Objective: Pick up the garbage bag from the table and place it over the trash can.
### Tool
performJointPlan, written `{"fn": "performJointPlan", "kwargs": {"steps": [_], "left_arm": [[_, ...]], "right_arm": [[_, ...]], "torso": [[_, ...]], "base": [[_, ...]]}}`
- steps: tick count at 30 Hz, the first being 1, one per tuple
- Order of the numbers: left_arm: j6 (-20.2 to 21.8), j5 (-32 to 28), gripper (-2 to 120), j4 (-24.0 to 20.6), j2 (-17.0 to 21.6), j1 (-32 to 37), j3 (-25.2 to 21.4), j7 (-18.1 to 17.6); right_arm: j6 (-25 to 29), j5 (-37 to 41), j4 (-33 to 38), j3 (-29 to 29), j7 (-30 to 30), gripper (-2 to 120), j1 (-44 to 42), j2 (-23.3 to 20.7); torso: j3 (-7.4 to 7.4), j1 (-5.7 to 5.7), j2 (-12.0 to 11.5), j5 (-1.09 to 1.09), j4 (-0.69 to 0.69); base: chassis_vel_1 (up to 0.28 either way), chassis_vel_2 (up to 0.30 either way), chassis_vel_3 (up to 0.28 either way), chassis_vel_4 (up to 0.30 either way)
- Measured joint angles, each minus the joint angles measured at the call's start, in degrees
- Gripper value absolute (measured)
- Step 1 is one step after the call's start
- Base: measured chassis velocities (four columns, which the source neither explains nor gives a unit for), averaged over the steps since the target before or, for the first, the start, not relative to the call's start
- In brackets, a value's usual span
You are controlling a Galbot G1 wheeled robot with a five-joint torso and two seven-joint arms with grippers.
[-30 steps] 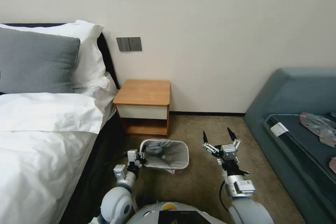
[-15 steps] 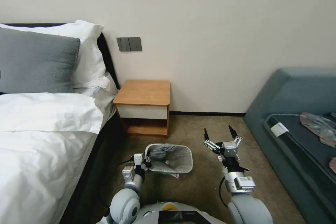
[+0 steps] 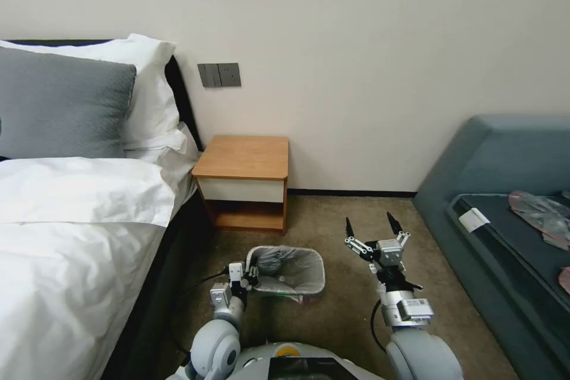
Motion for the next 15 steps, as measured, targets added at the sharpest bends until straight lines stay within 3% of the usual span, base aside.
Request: {"fn": "performJointPlan", "kwargs": {"steps": [11,15], "left_arm": [[-0.08,1.33,74,0.03,0.25,0.04,-1.03,-0.03],[-0.26,2.02,81,-0.08,0.4,0.25,-1.33,0.11]], "right_arm": [[-0.58,0.26,0.34,-0.47,0.16,100,0.16,0.02],[-0.65,0.26,0.37,-0.74,0.17,100,0.18,0.04]], "torso": [[0.0,0.0,0.0,0.0,0.0],[0.0,0.0,0.0,0.0,0.0]], "base": [[0.0,0.0,0.0,0.0],[0.0,0.0,0.0,0.0]]}}
